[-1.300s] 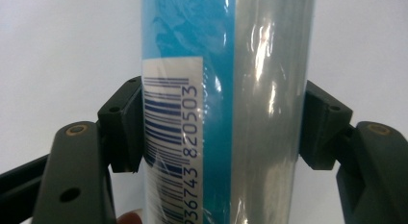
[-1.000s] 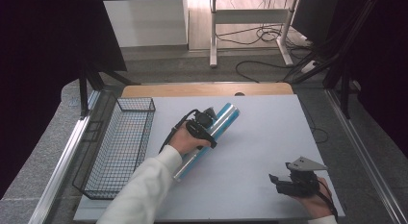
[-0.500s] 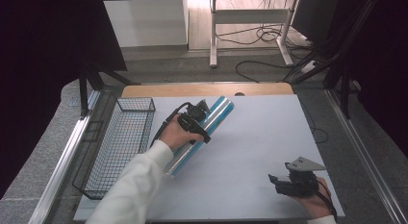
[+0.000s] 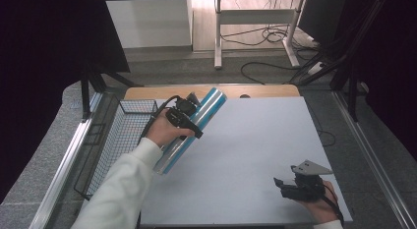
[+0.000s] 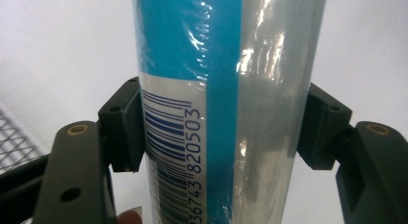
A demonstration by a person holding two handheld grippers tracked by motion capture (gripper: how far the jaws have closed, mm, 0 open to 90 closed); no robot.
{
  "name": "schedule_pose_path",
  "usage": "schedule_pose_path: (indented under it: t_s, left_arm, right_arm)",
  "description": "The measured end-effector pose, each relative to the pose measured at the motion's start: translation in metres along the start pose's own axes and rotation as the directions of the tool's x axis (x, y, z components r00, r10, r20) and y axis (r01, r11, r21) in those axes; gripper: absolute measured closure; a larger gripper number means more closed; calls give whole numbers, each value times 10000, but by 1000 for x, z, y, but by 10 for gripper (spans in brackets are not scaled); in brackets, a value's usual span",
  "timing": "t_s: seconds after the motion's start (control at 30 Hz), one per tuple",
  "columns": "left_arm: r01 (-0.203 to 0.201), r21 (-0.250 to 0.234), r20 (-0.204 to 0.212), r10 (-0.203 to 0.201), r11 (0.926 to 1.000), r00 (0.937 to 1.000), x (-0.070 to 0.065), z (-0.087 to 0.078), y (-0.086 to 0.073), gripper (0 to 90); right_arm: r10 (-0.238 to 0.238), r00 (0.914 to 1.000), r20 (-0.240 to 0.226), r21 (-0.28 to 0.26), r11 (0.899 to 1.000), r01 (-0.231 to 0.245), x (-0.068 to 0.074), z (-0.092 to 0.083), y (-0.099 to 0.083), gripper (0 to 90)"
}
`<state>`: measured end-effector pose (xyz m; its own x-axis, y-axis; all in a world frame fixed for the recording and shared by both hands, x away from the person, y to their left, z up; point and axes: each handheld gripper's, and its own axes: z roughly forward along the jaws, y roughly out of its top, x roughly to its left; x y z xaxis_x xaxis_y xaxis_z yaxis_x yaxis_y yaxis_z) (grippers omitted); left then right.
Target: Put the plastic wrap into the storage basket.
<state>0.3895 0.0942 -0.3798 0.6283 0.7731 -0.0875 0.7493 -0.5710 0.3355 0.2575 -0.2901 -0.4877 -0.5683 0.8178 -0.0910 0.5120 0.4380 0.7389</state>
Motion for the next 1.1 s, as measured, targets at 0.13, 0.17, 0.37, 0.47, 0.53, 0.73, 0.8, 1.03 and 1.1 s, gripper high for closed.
schedule_pose_path:
  t_s: [0.13,0.17,0.37,0.47,0.53,0.73,0.8,1.03,1.1]
  left_arm:
    - [107,-59,-121,-108,9999,9999,6,-7,-3,317]
    - [117,-76,-142,-118,9999,9998,7,-9,-4,317]
    - [183,-85,-246,-185,9998,9995,14,-22,-5,317]
    - [283,-142,-344,-288,9995,9990,16,-28,-7,317]
    - [323,-179,-383,-329,9993,9987,18,-31,-8,317]
    - [418,-184,-504,-427,9990,9978,24,-40,-13,317]
    - [461,-186,-545,-471,9988,9974,26,-42,-15,317]
    - [717,-236,-666,-732,9971,9951,37,-48,-23,317]
    - [788,-248,-690,-804,9966,9944,41,-50,-26,318]
  right_arm:
    - [-7,10000,21,-24,10000,7,0,0,0,252]
    - [-8,10000,29,-24,10000,8,0,0,0,252]
    - [7,9999,101,-114,9999,-6,0,-1,1,252]
    - [24,9999,144,-176,9998,-21,-1,-2,1,252]
    - [35,9999,133,-191,9998,-32,-1,-2,1,251]
    - [-15,9999,120,-210,9998,18,-1,-2,1,250]
    - [-13,9999,125,-198,9998,16,-1,-2,1,249]
    - [2,9999,136,-182,9998,1,0,-2,1,248]
    - [-1,9999,147,-170,9999,4,0,-1,1,247]
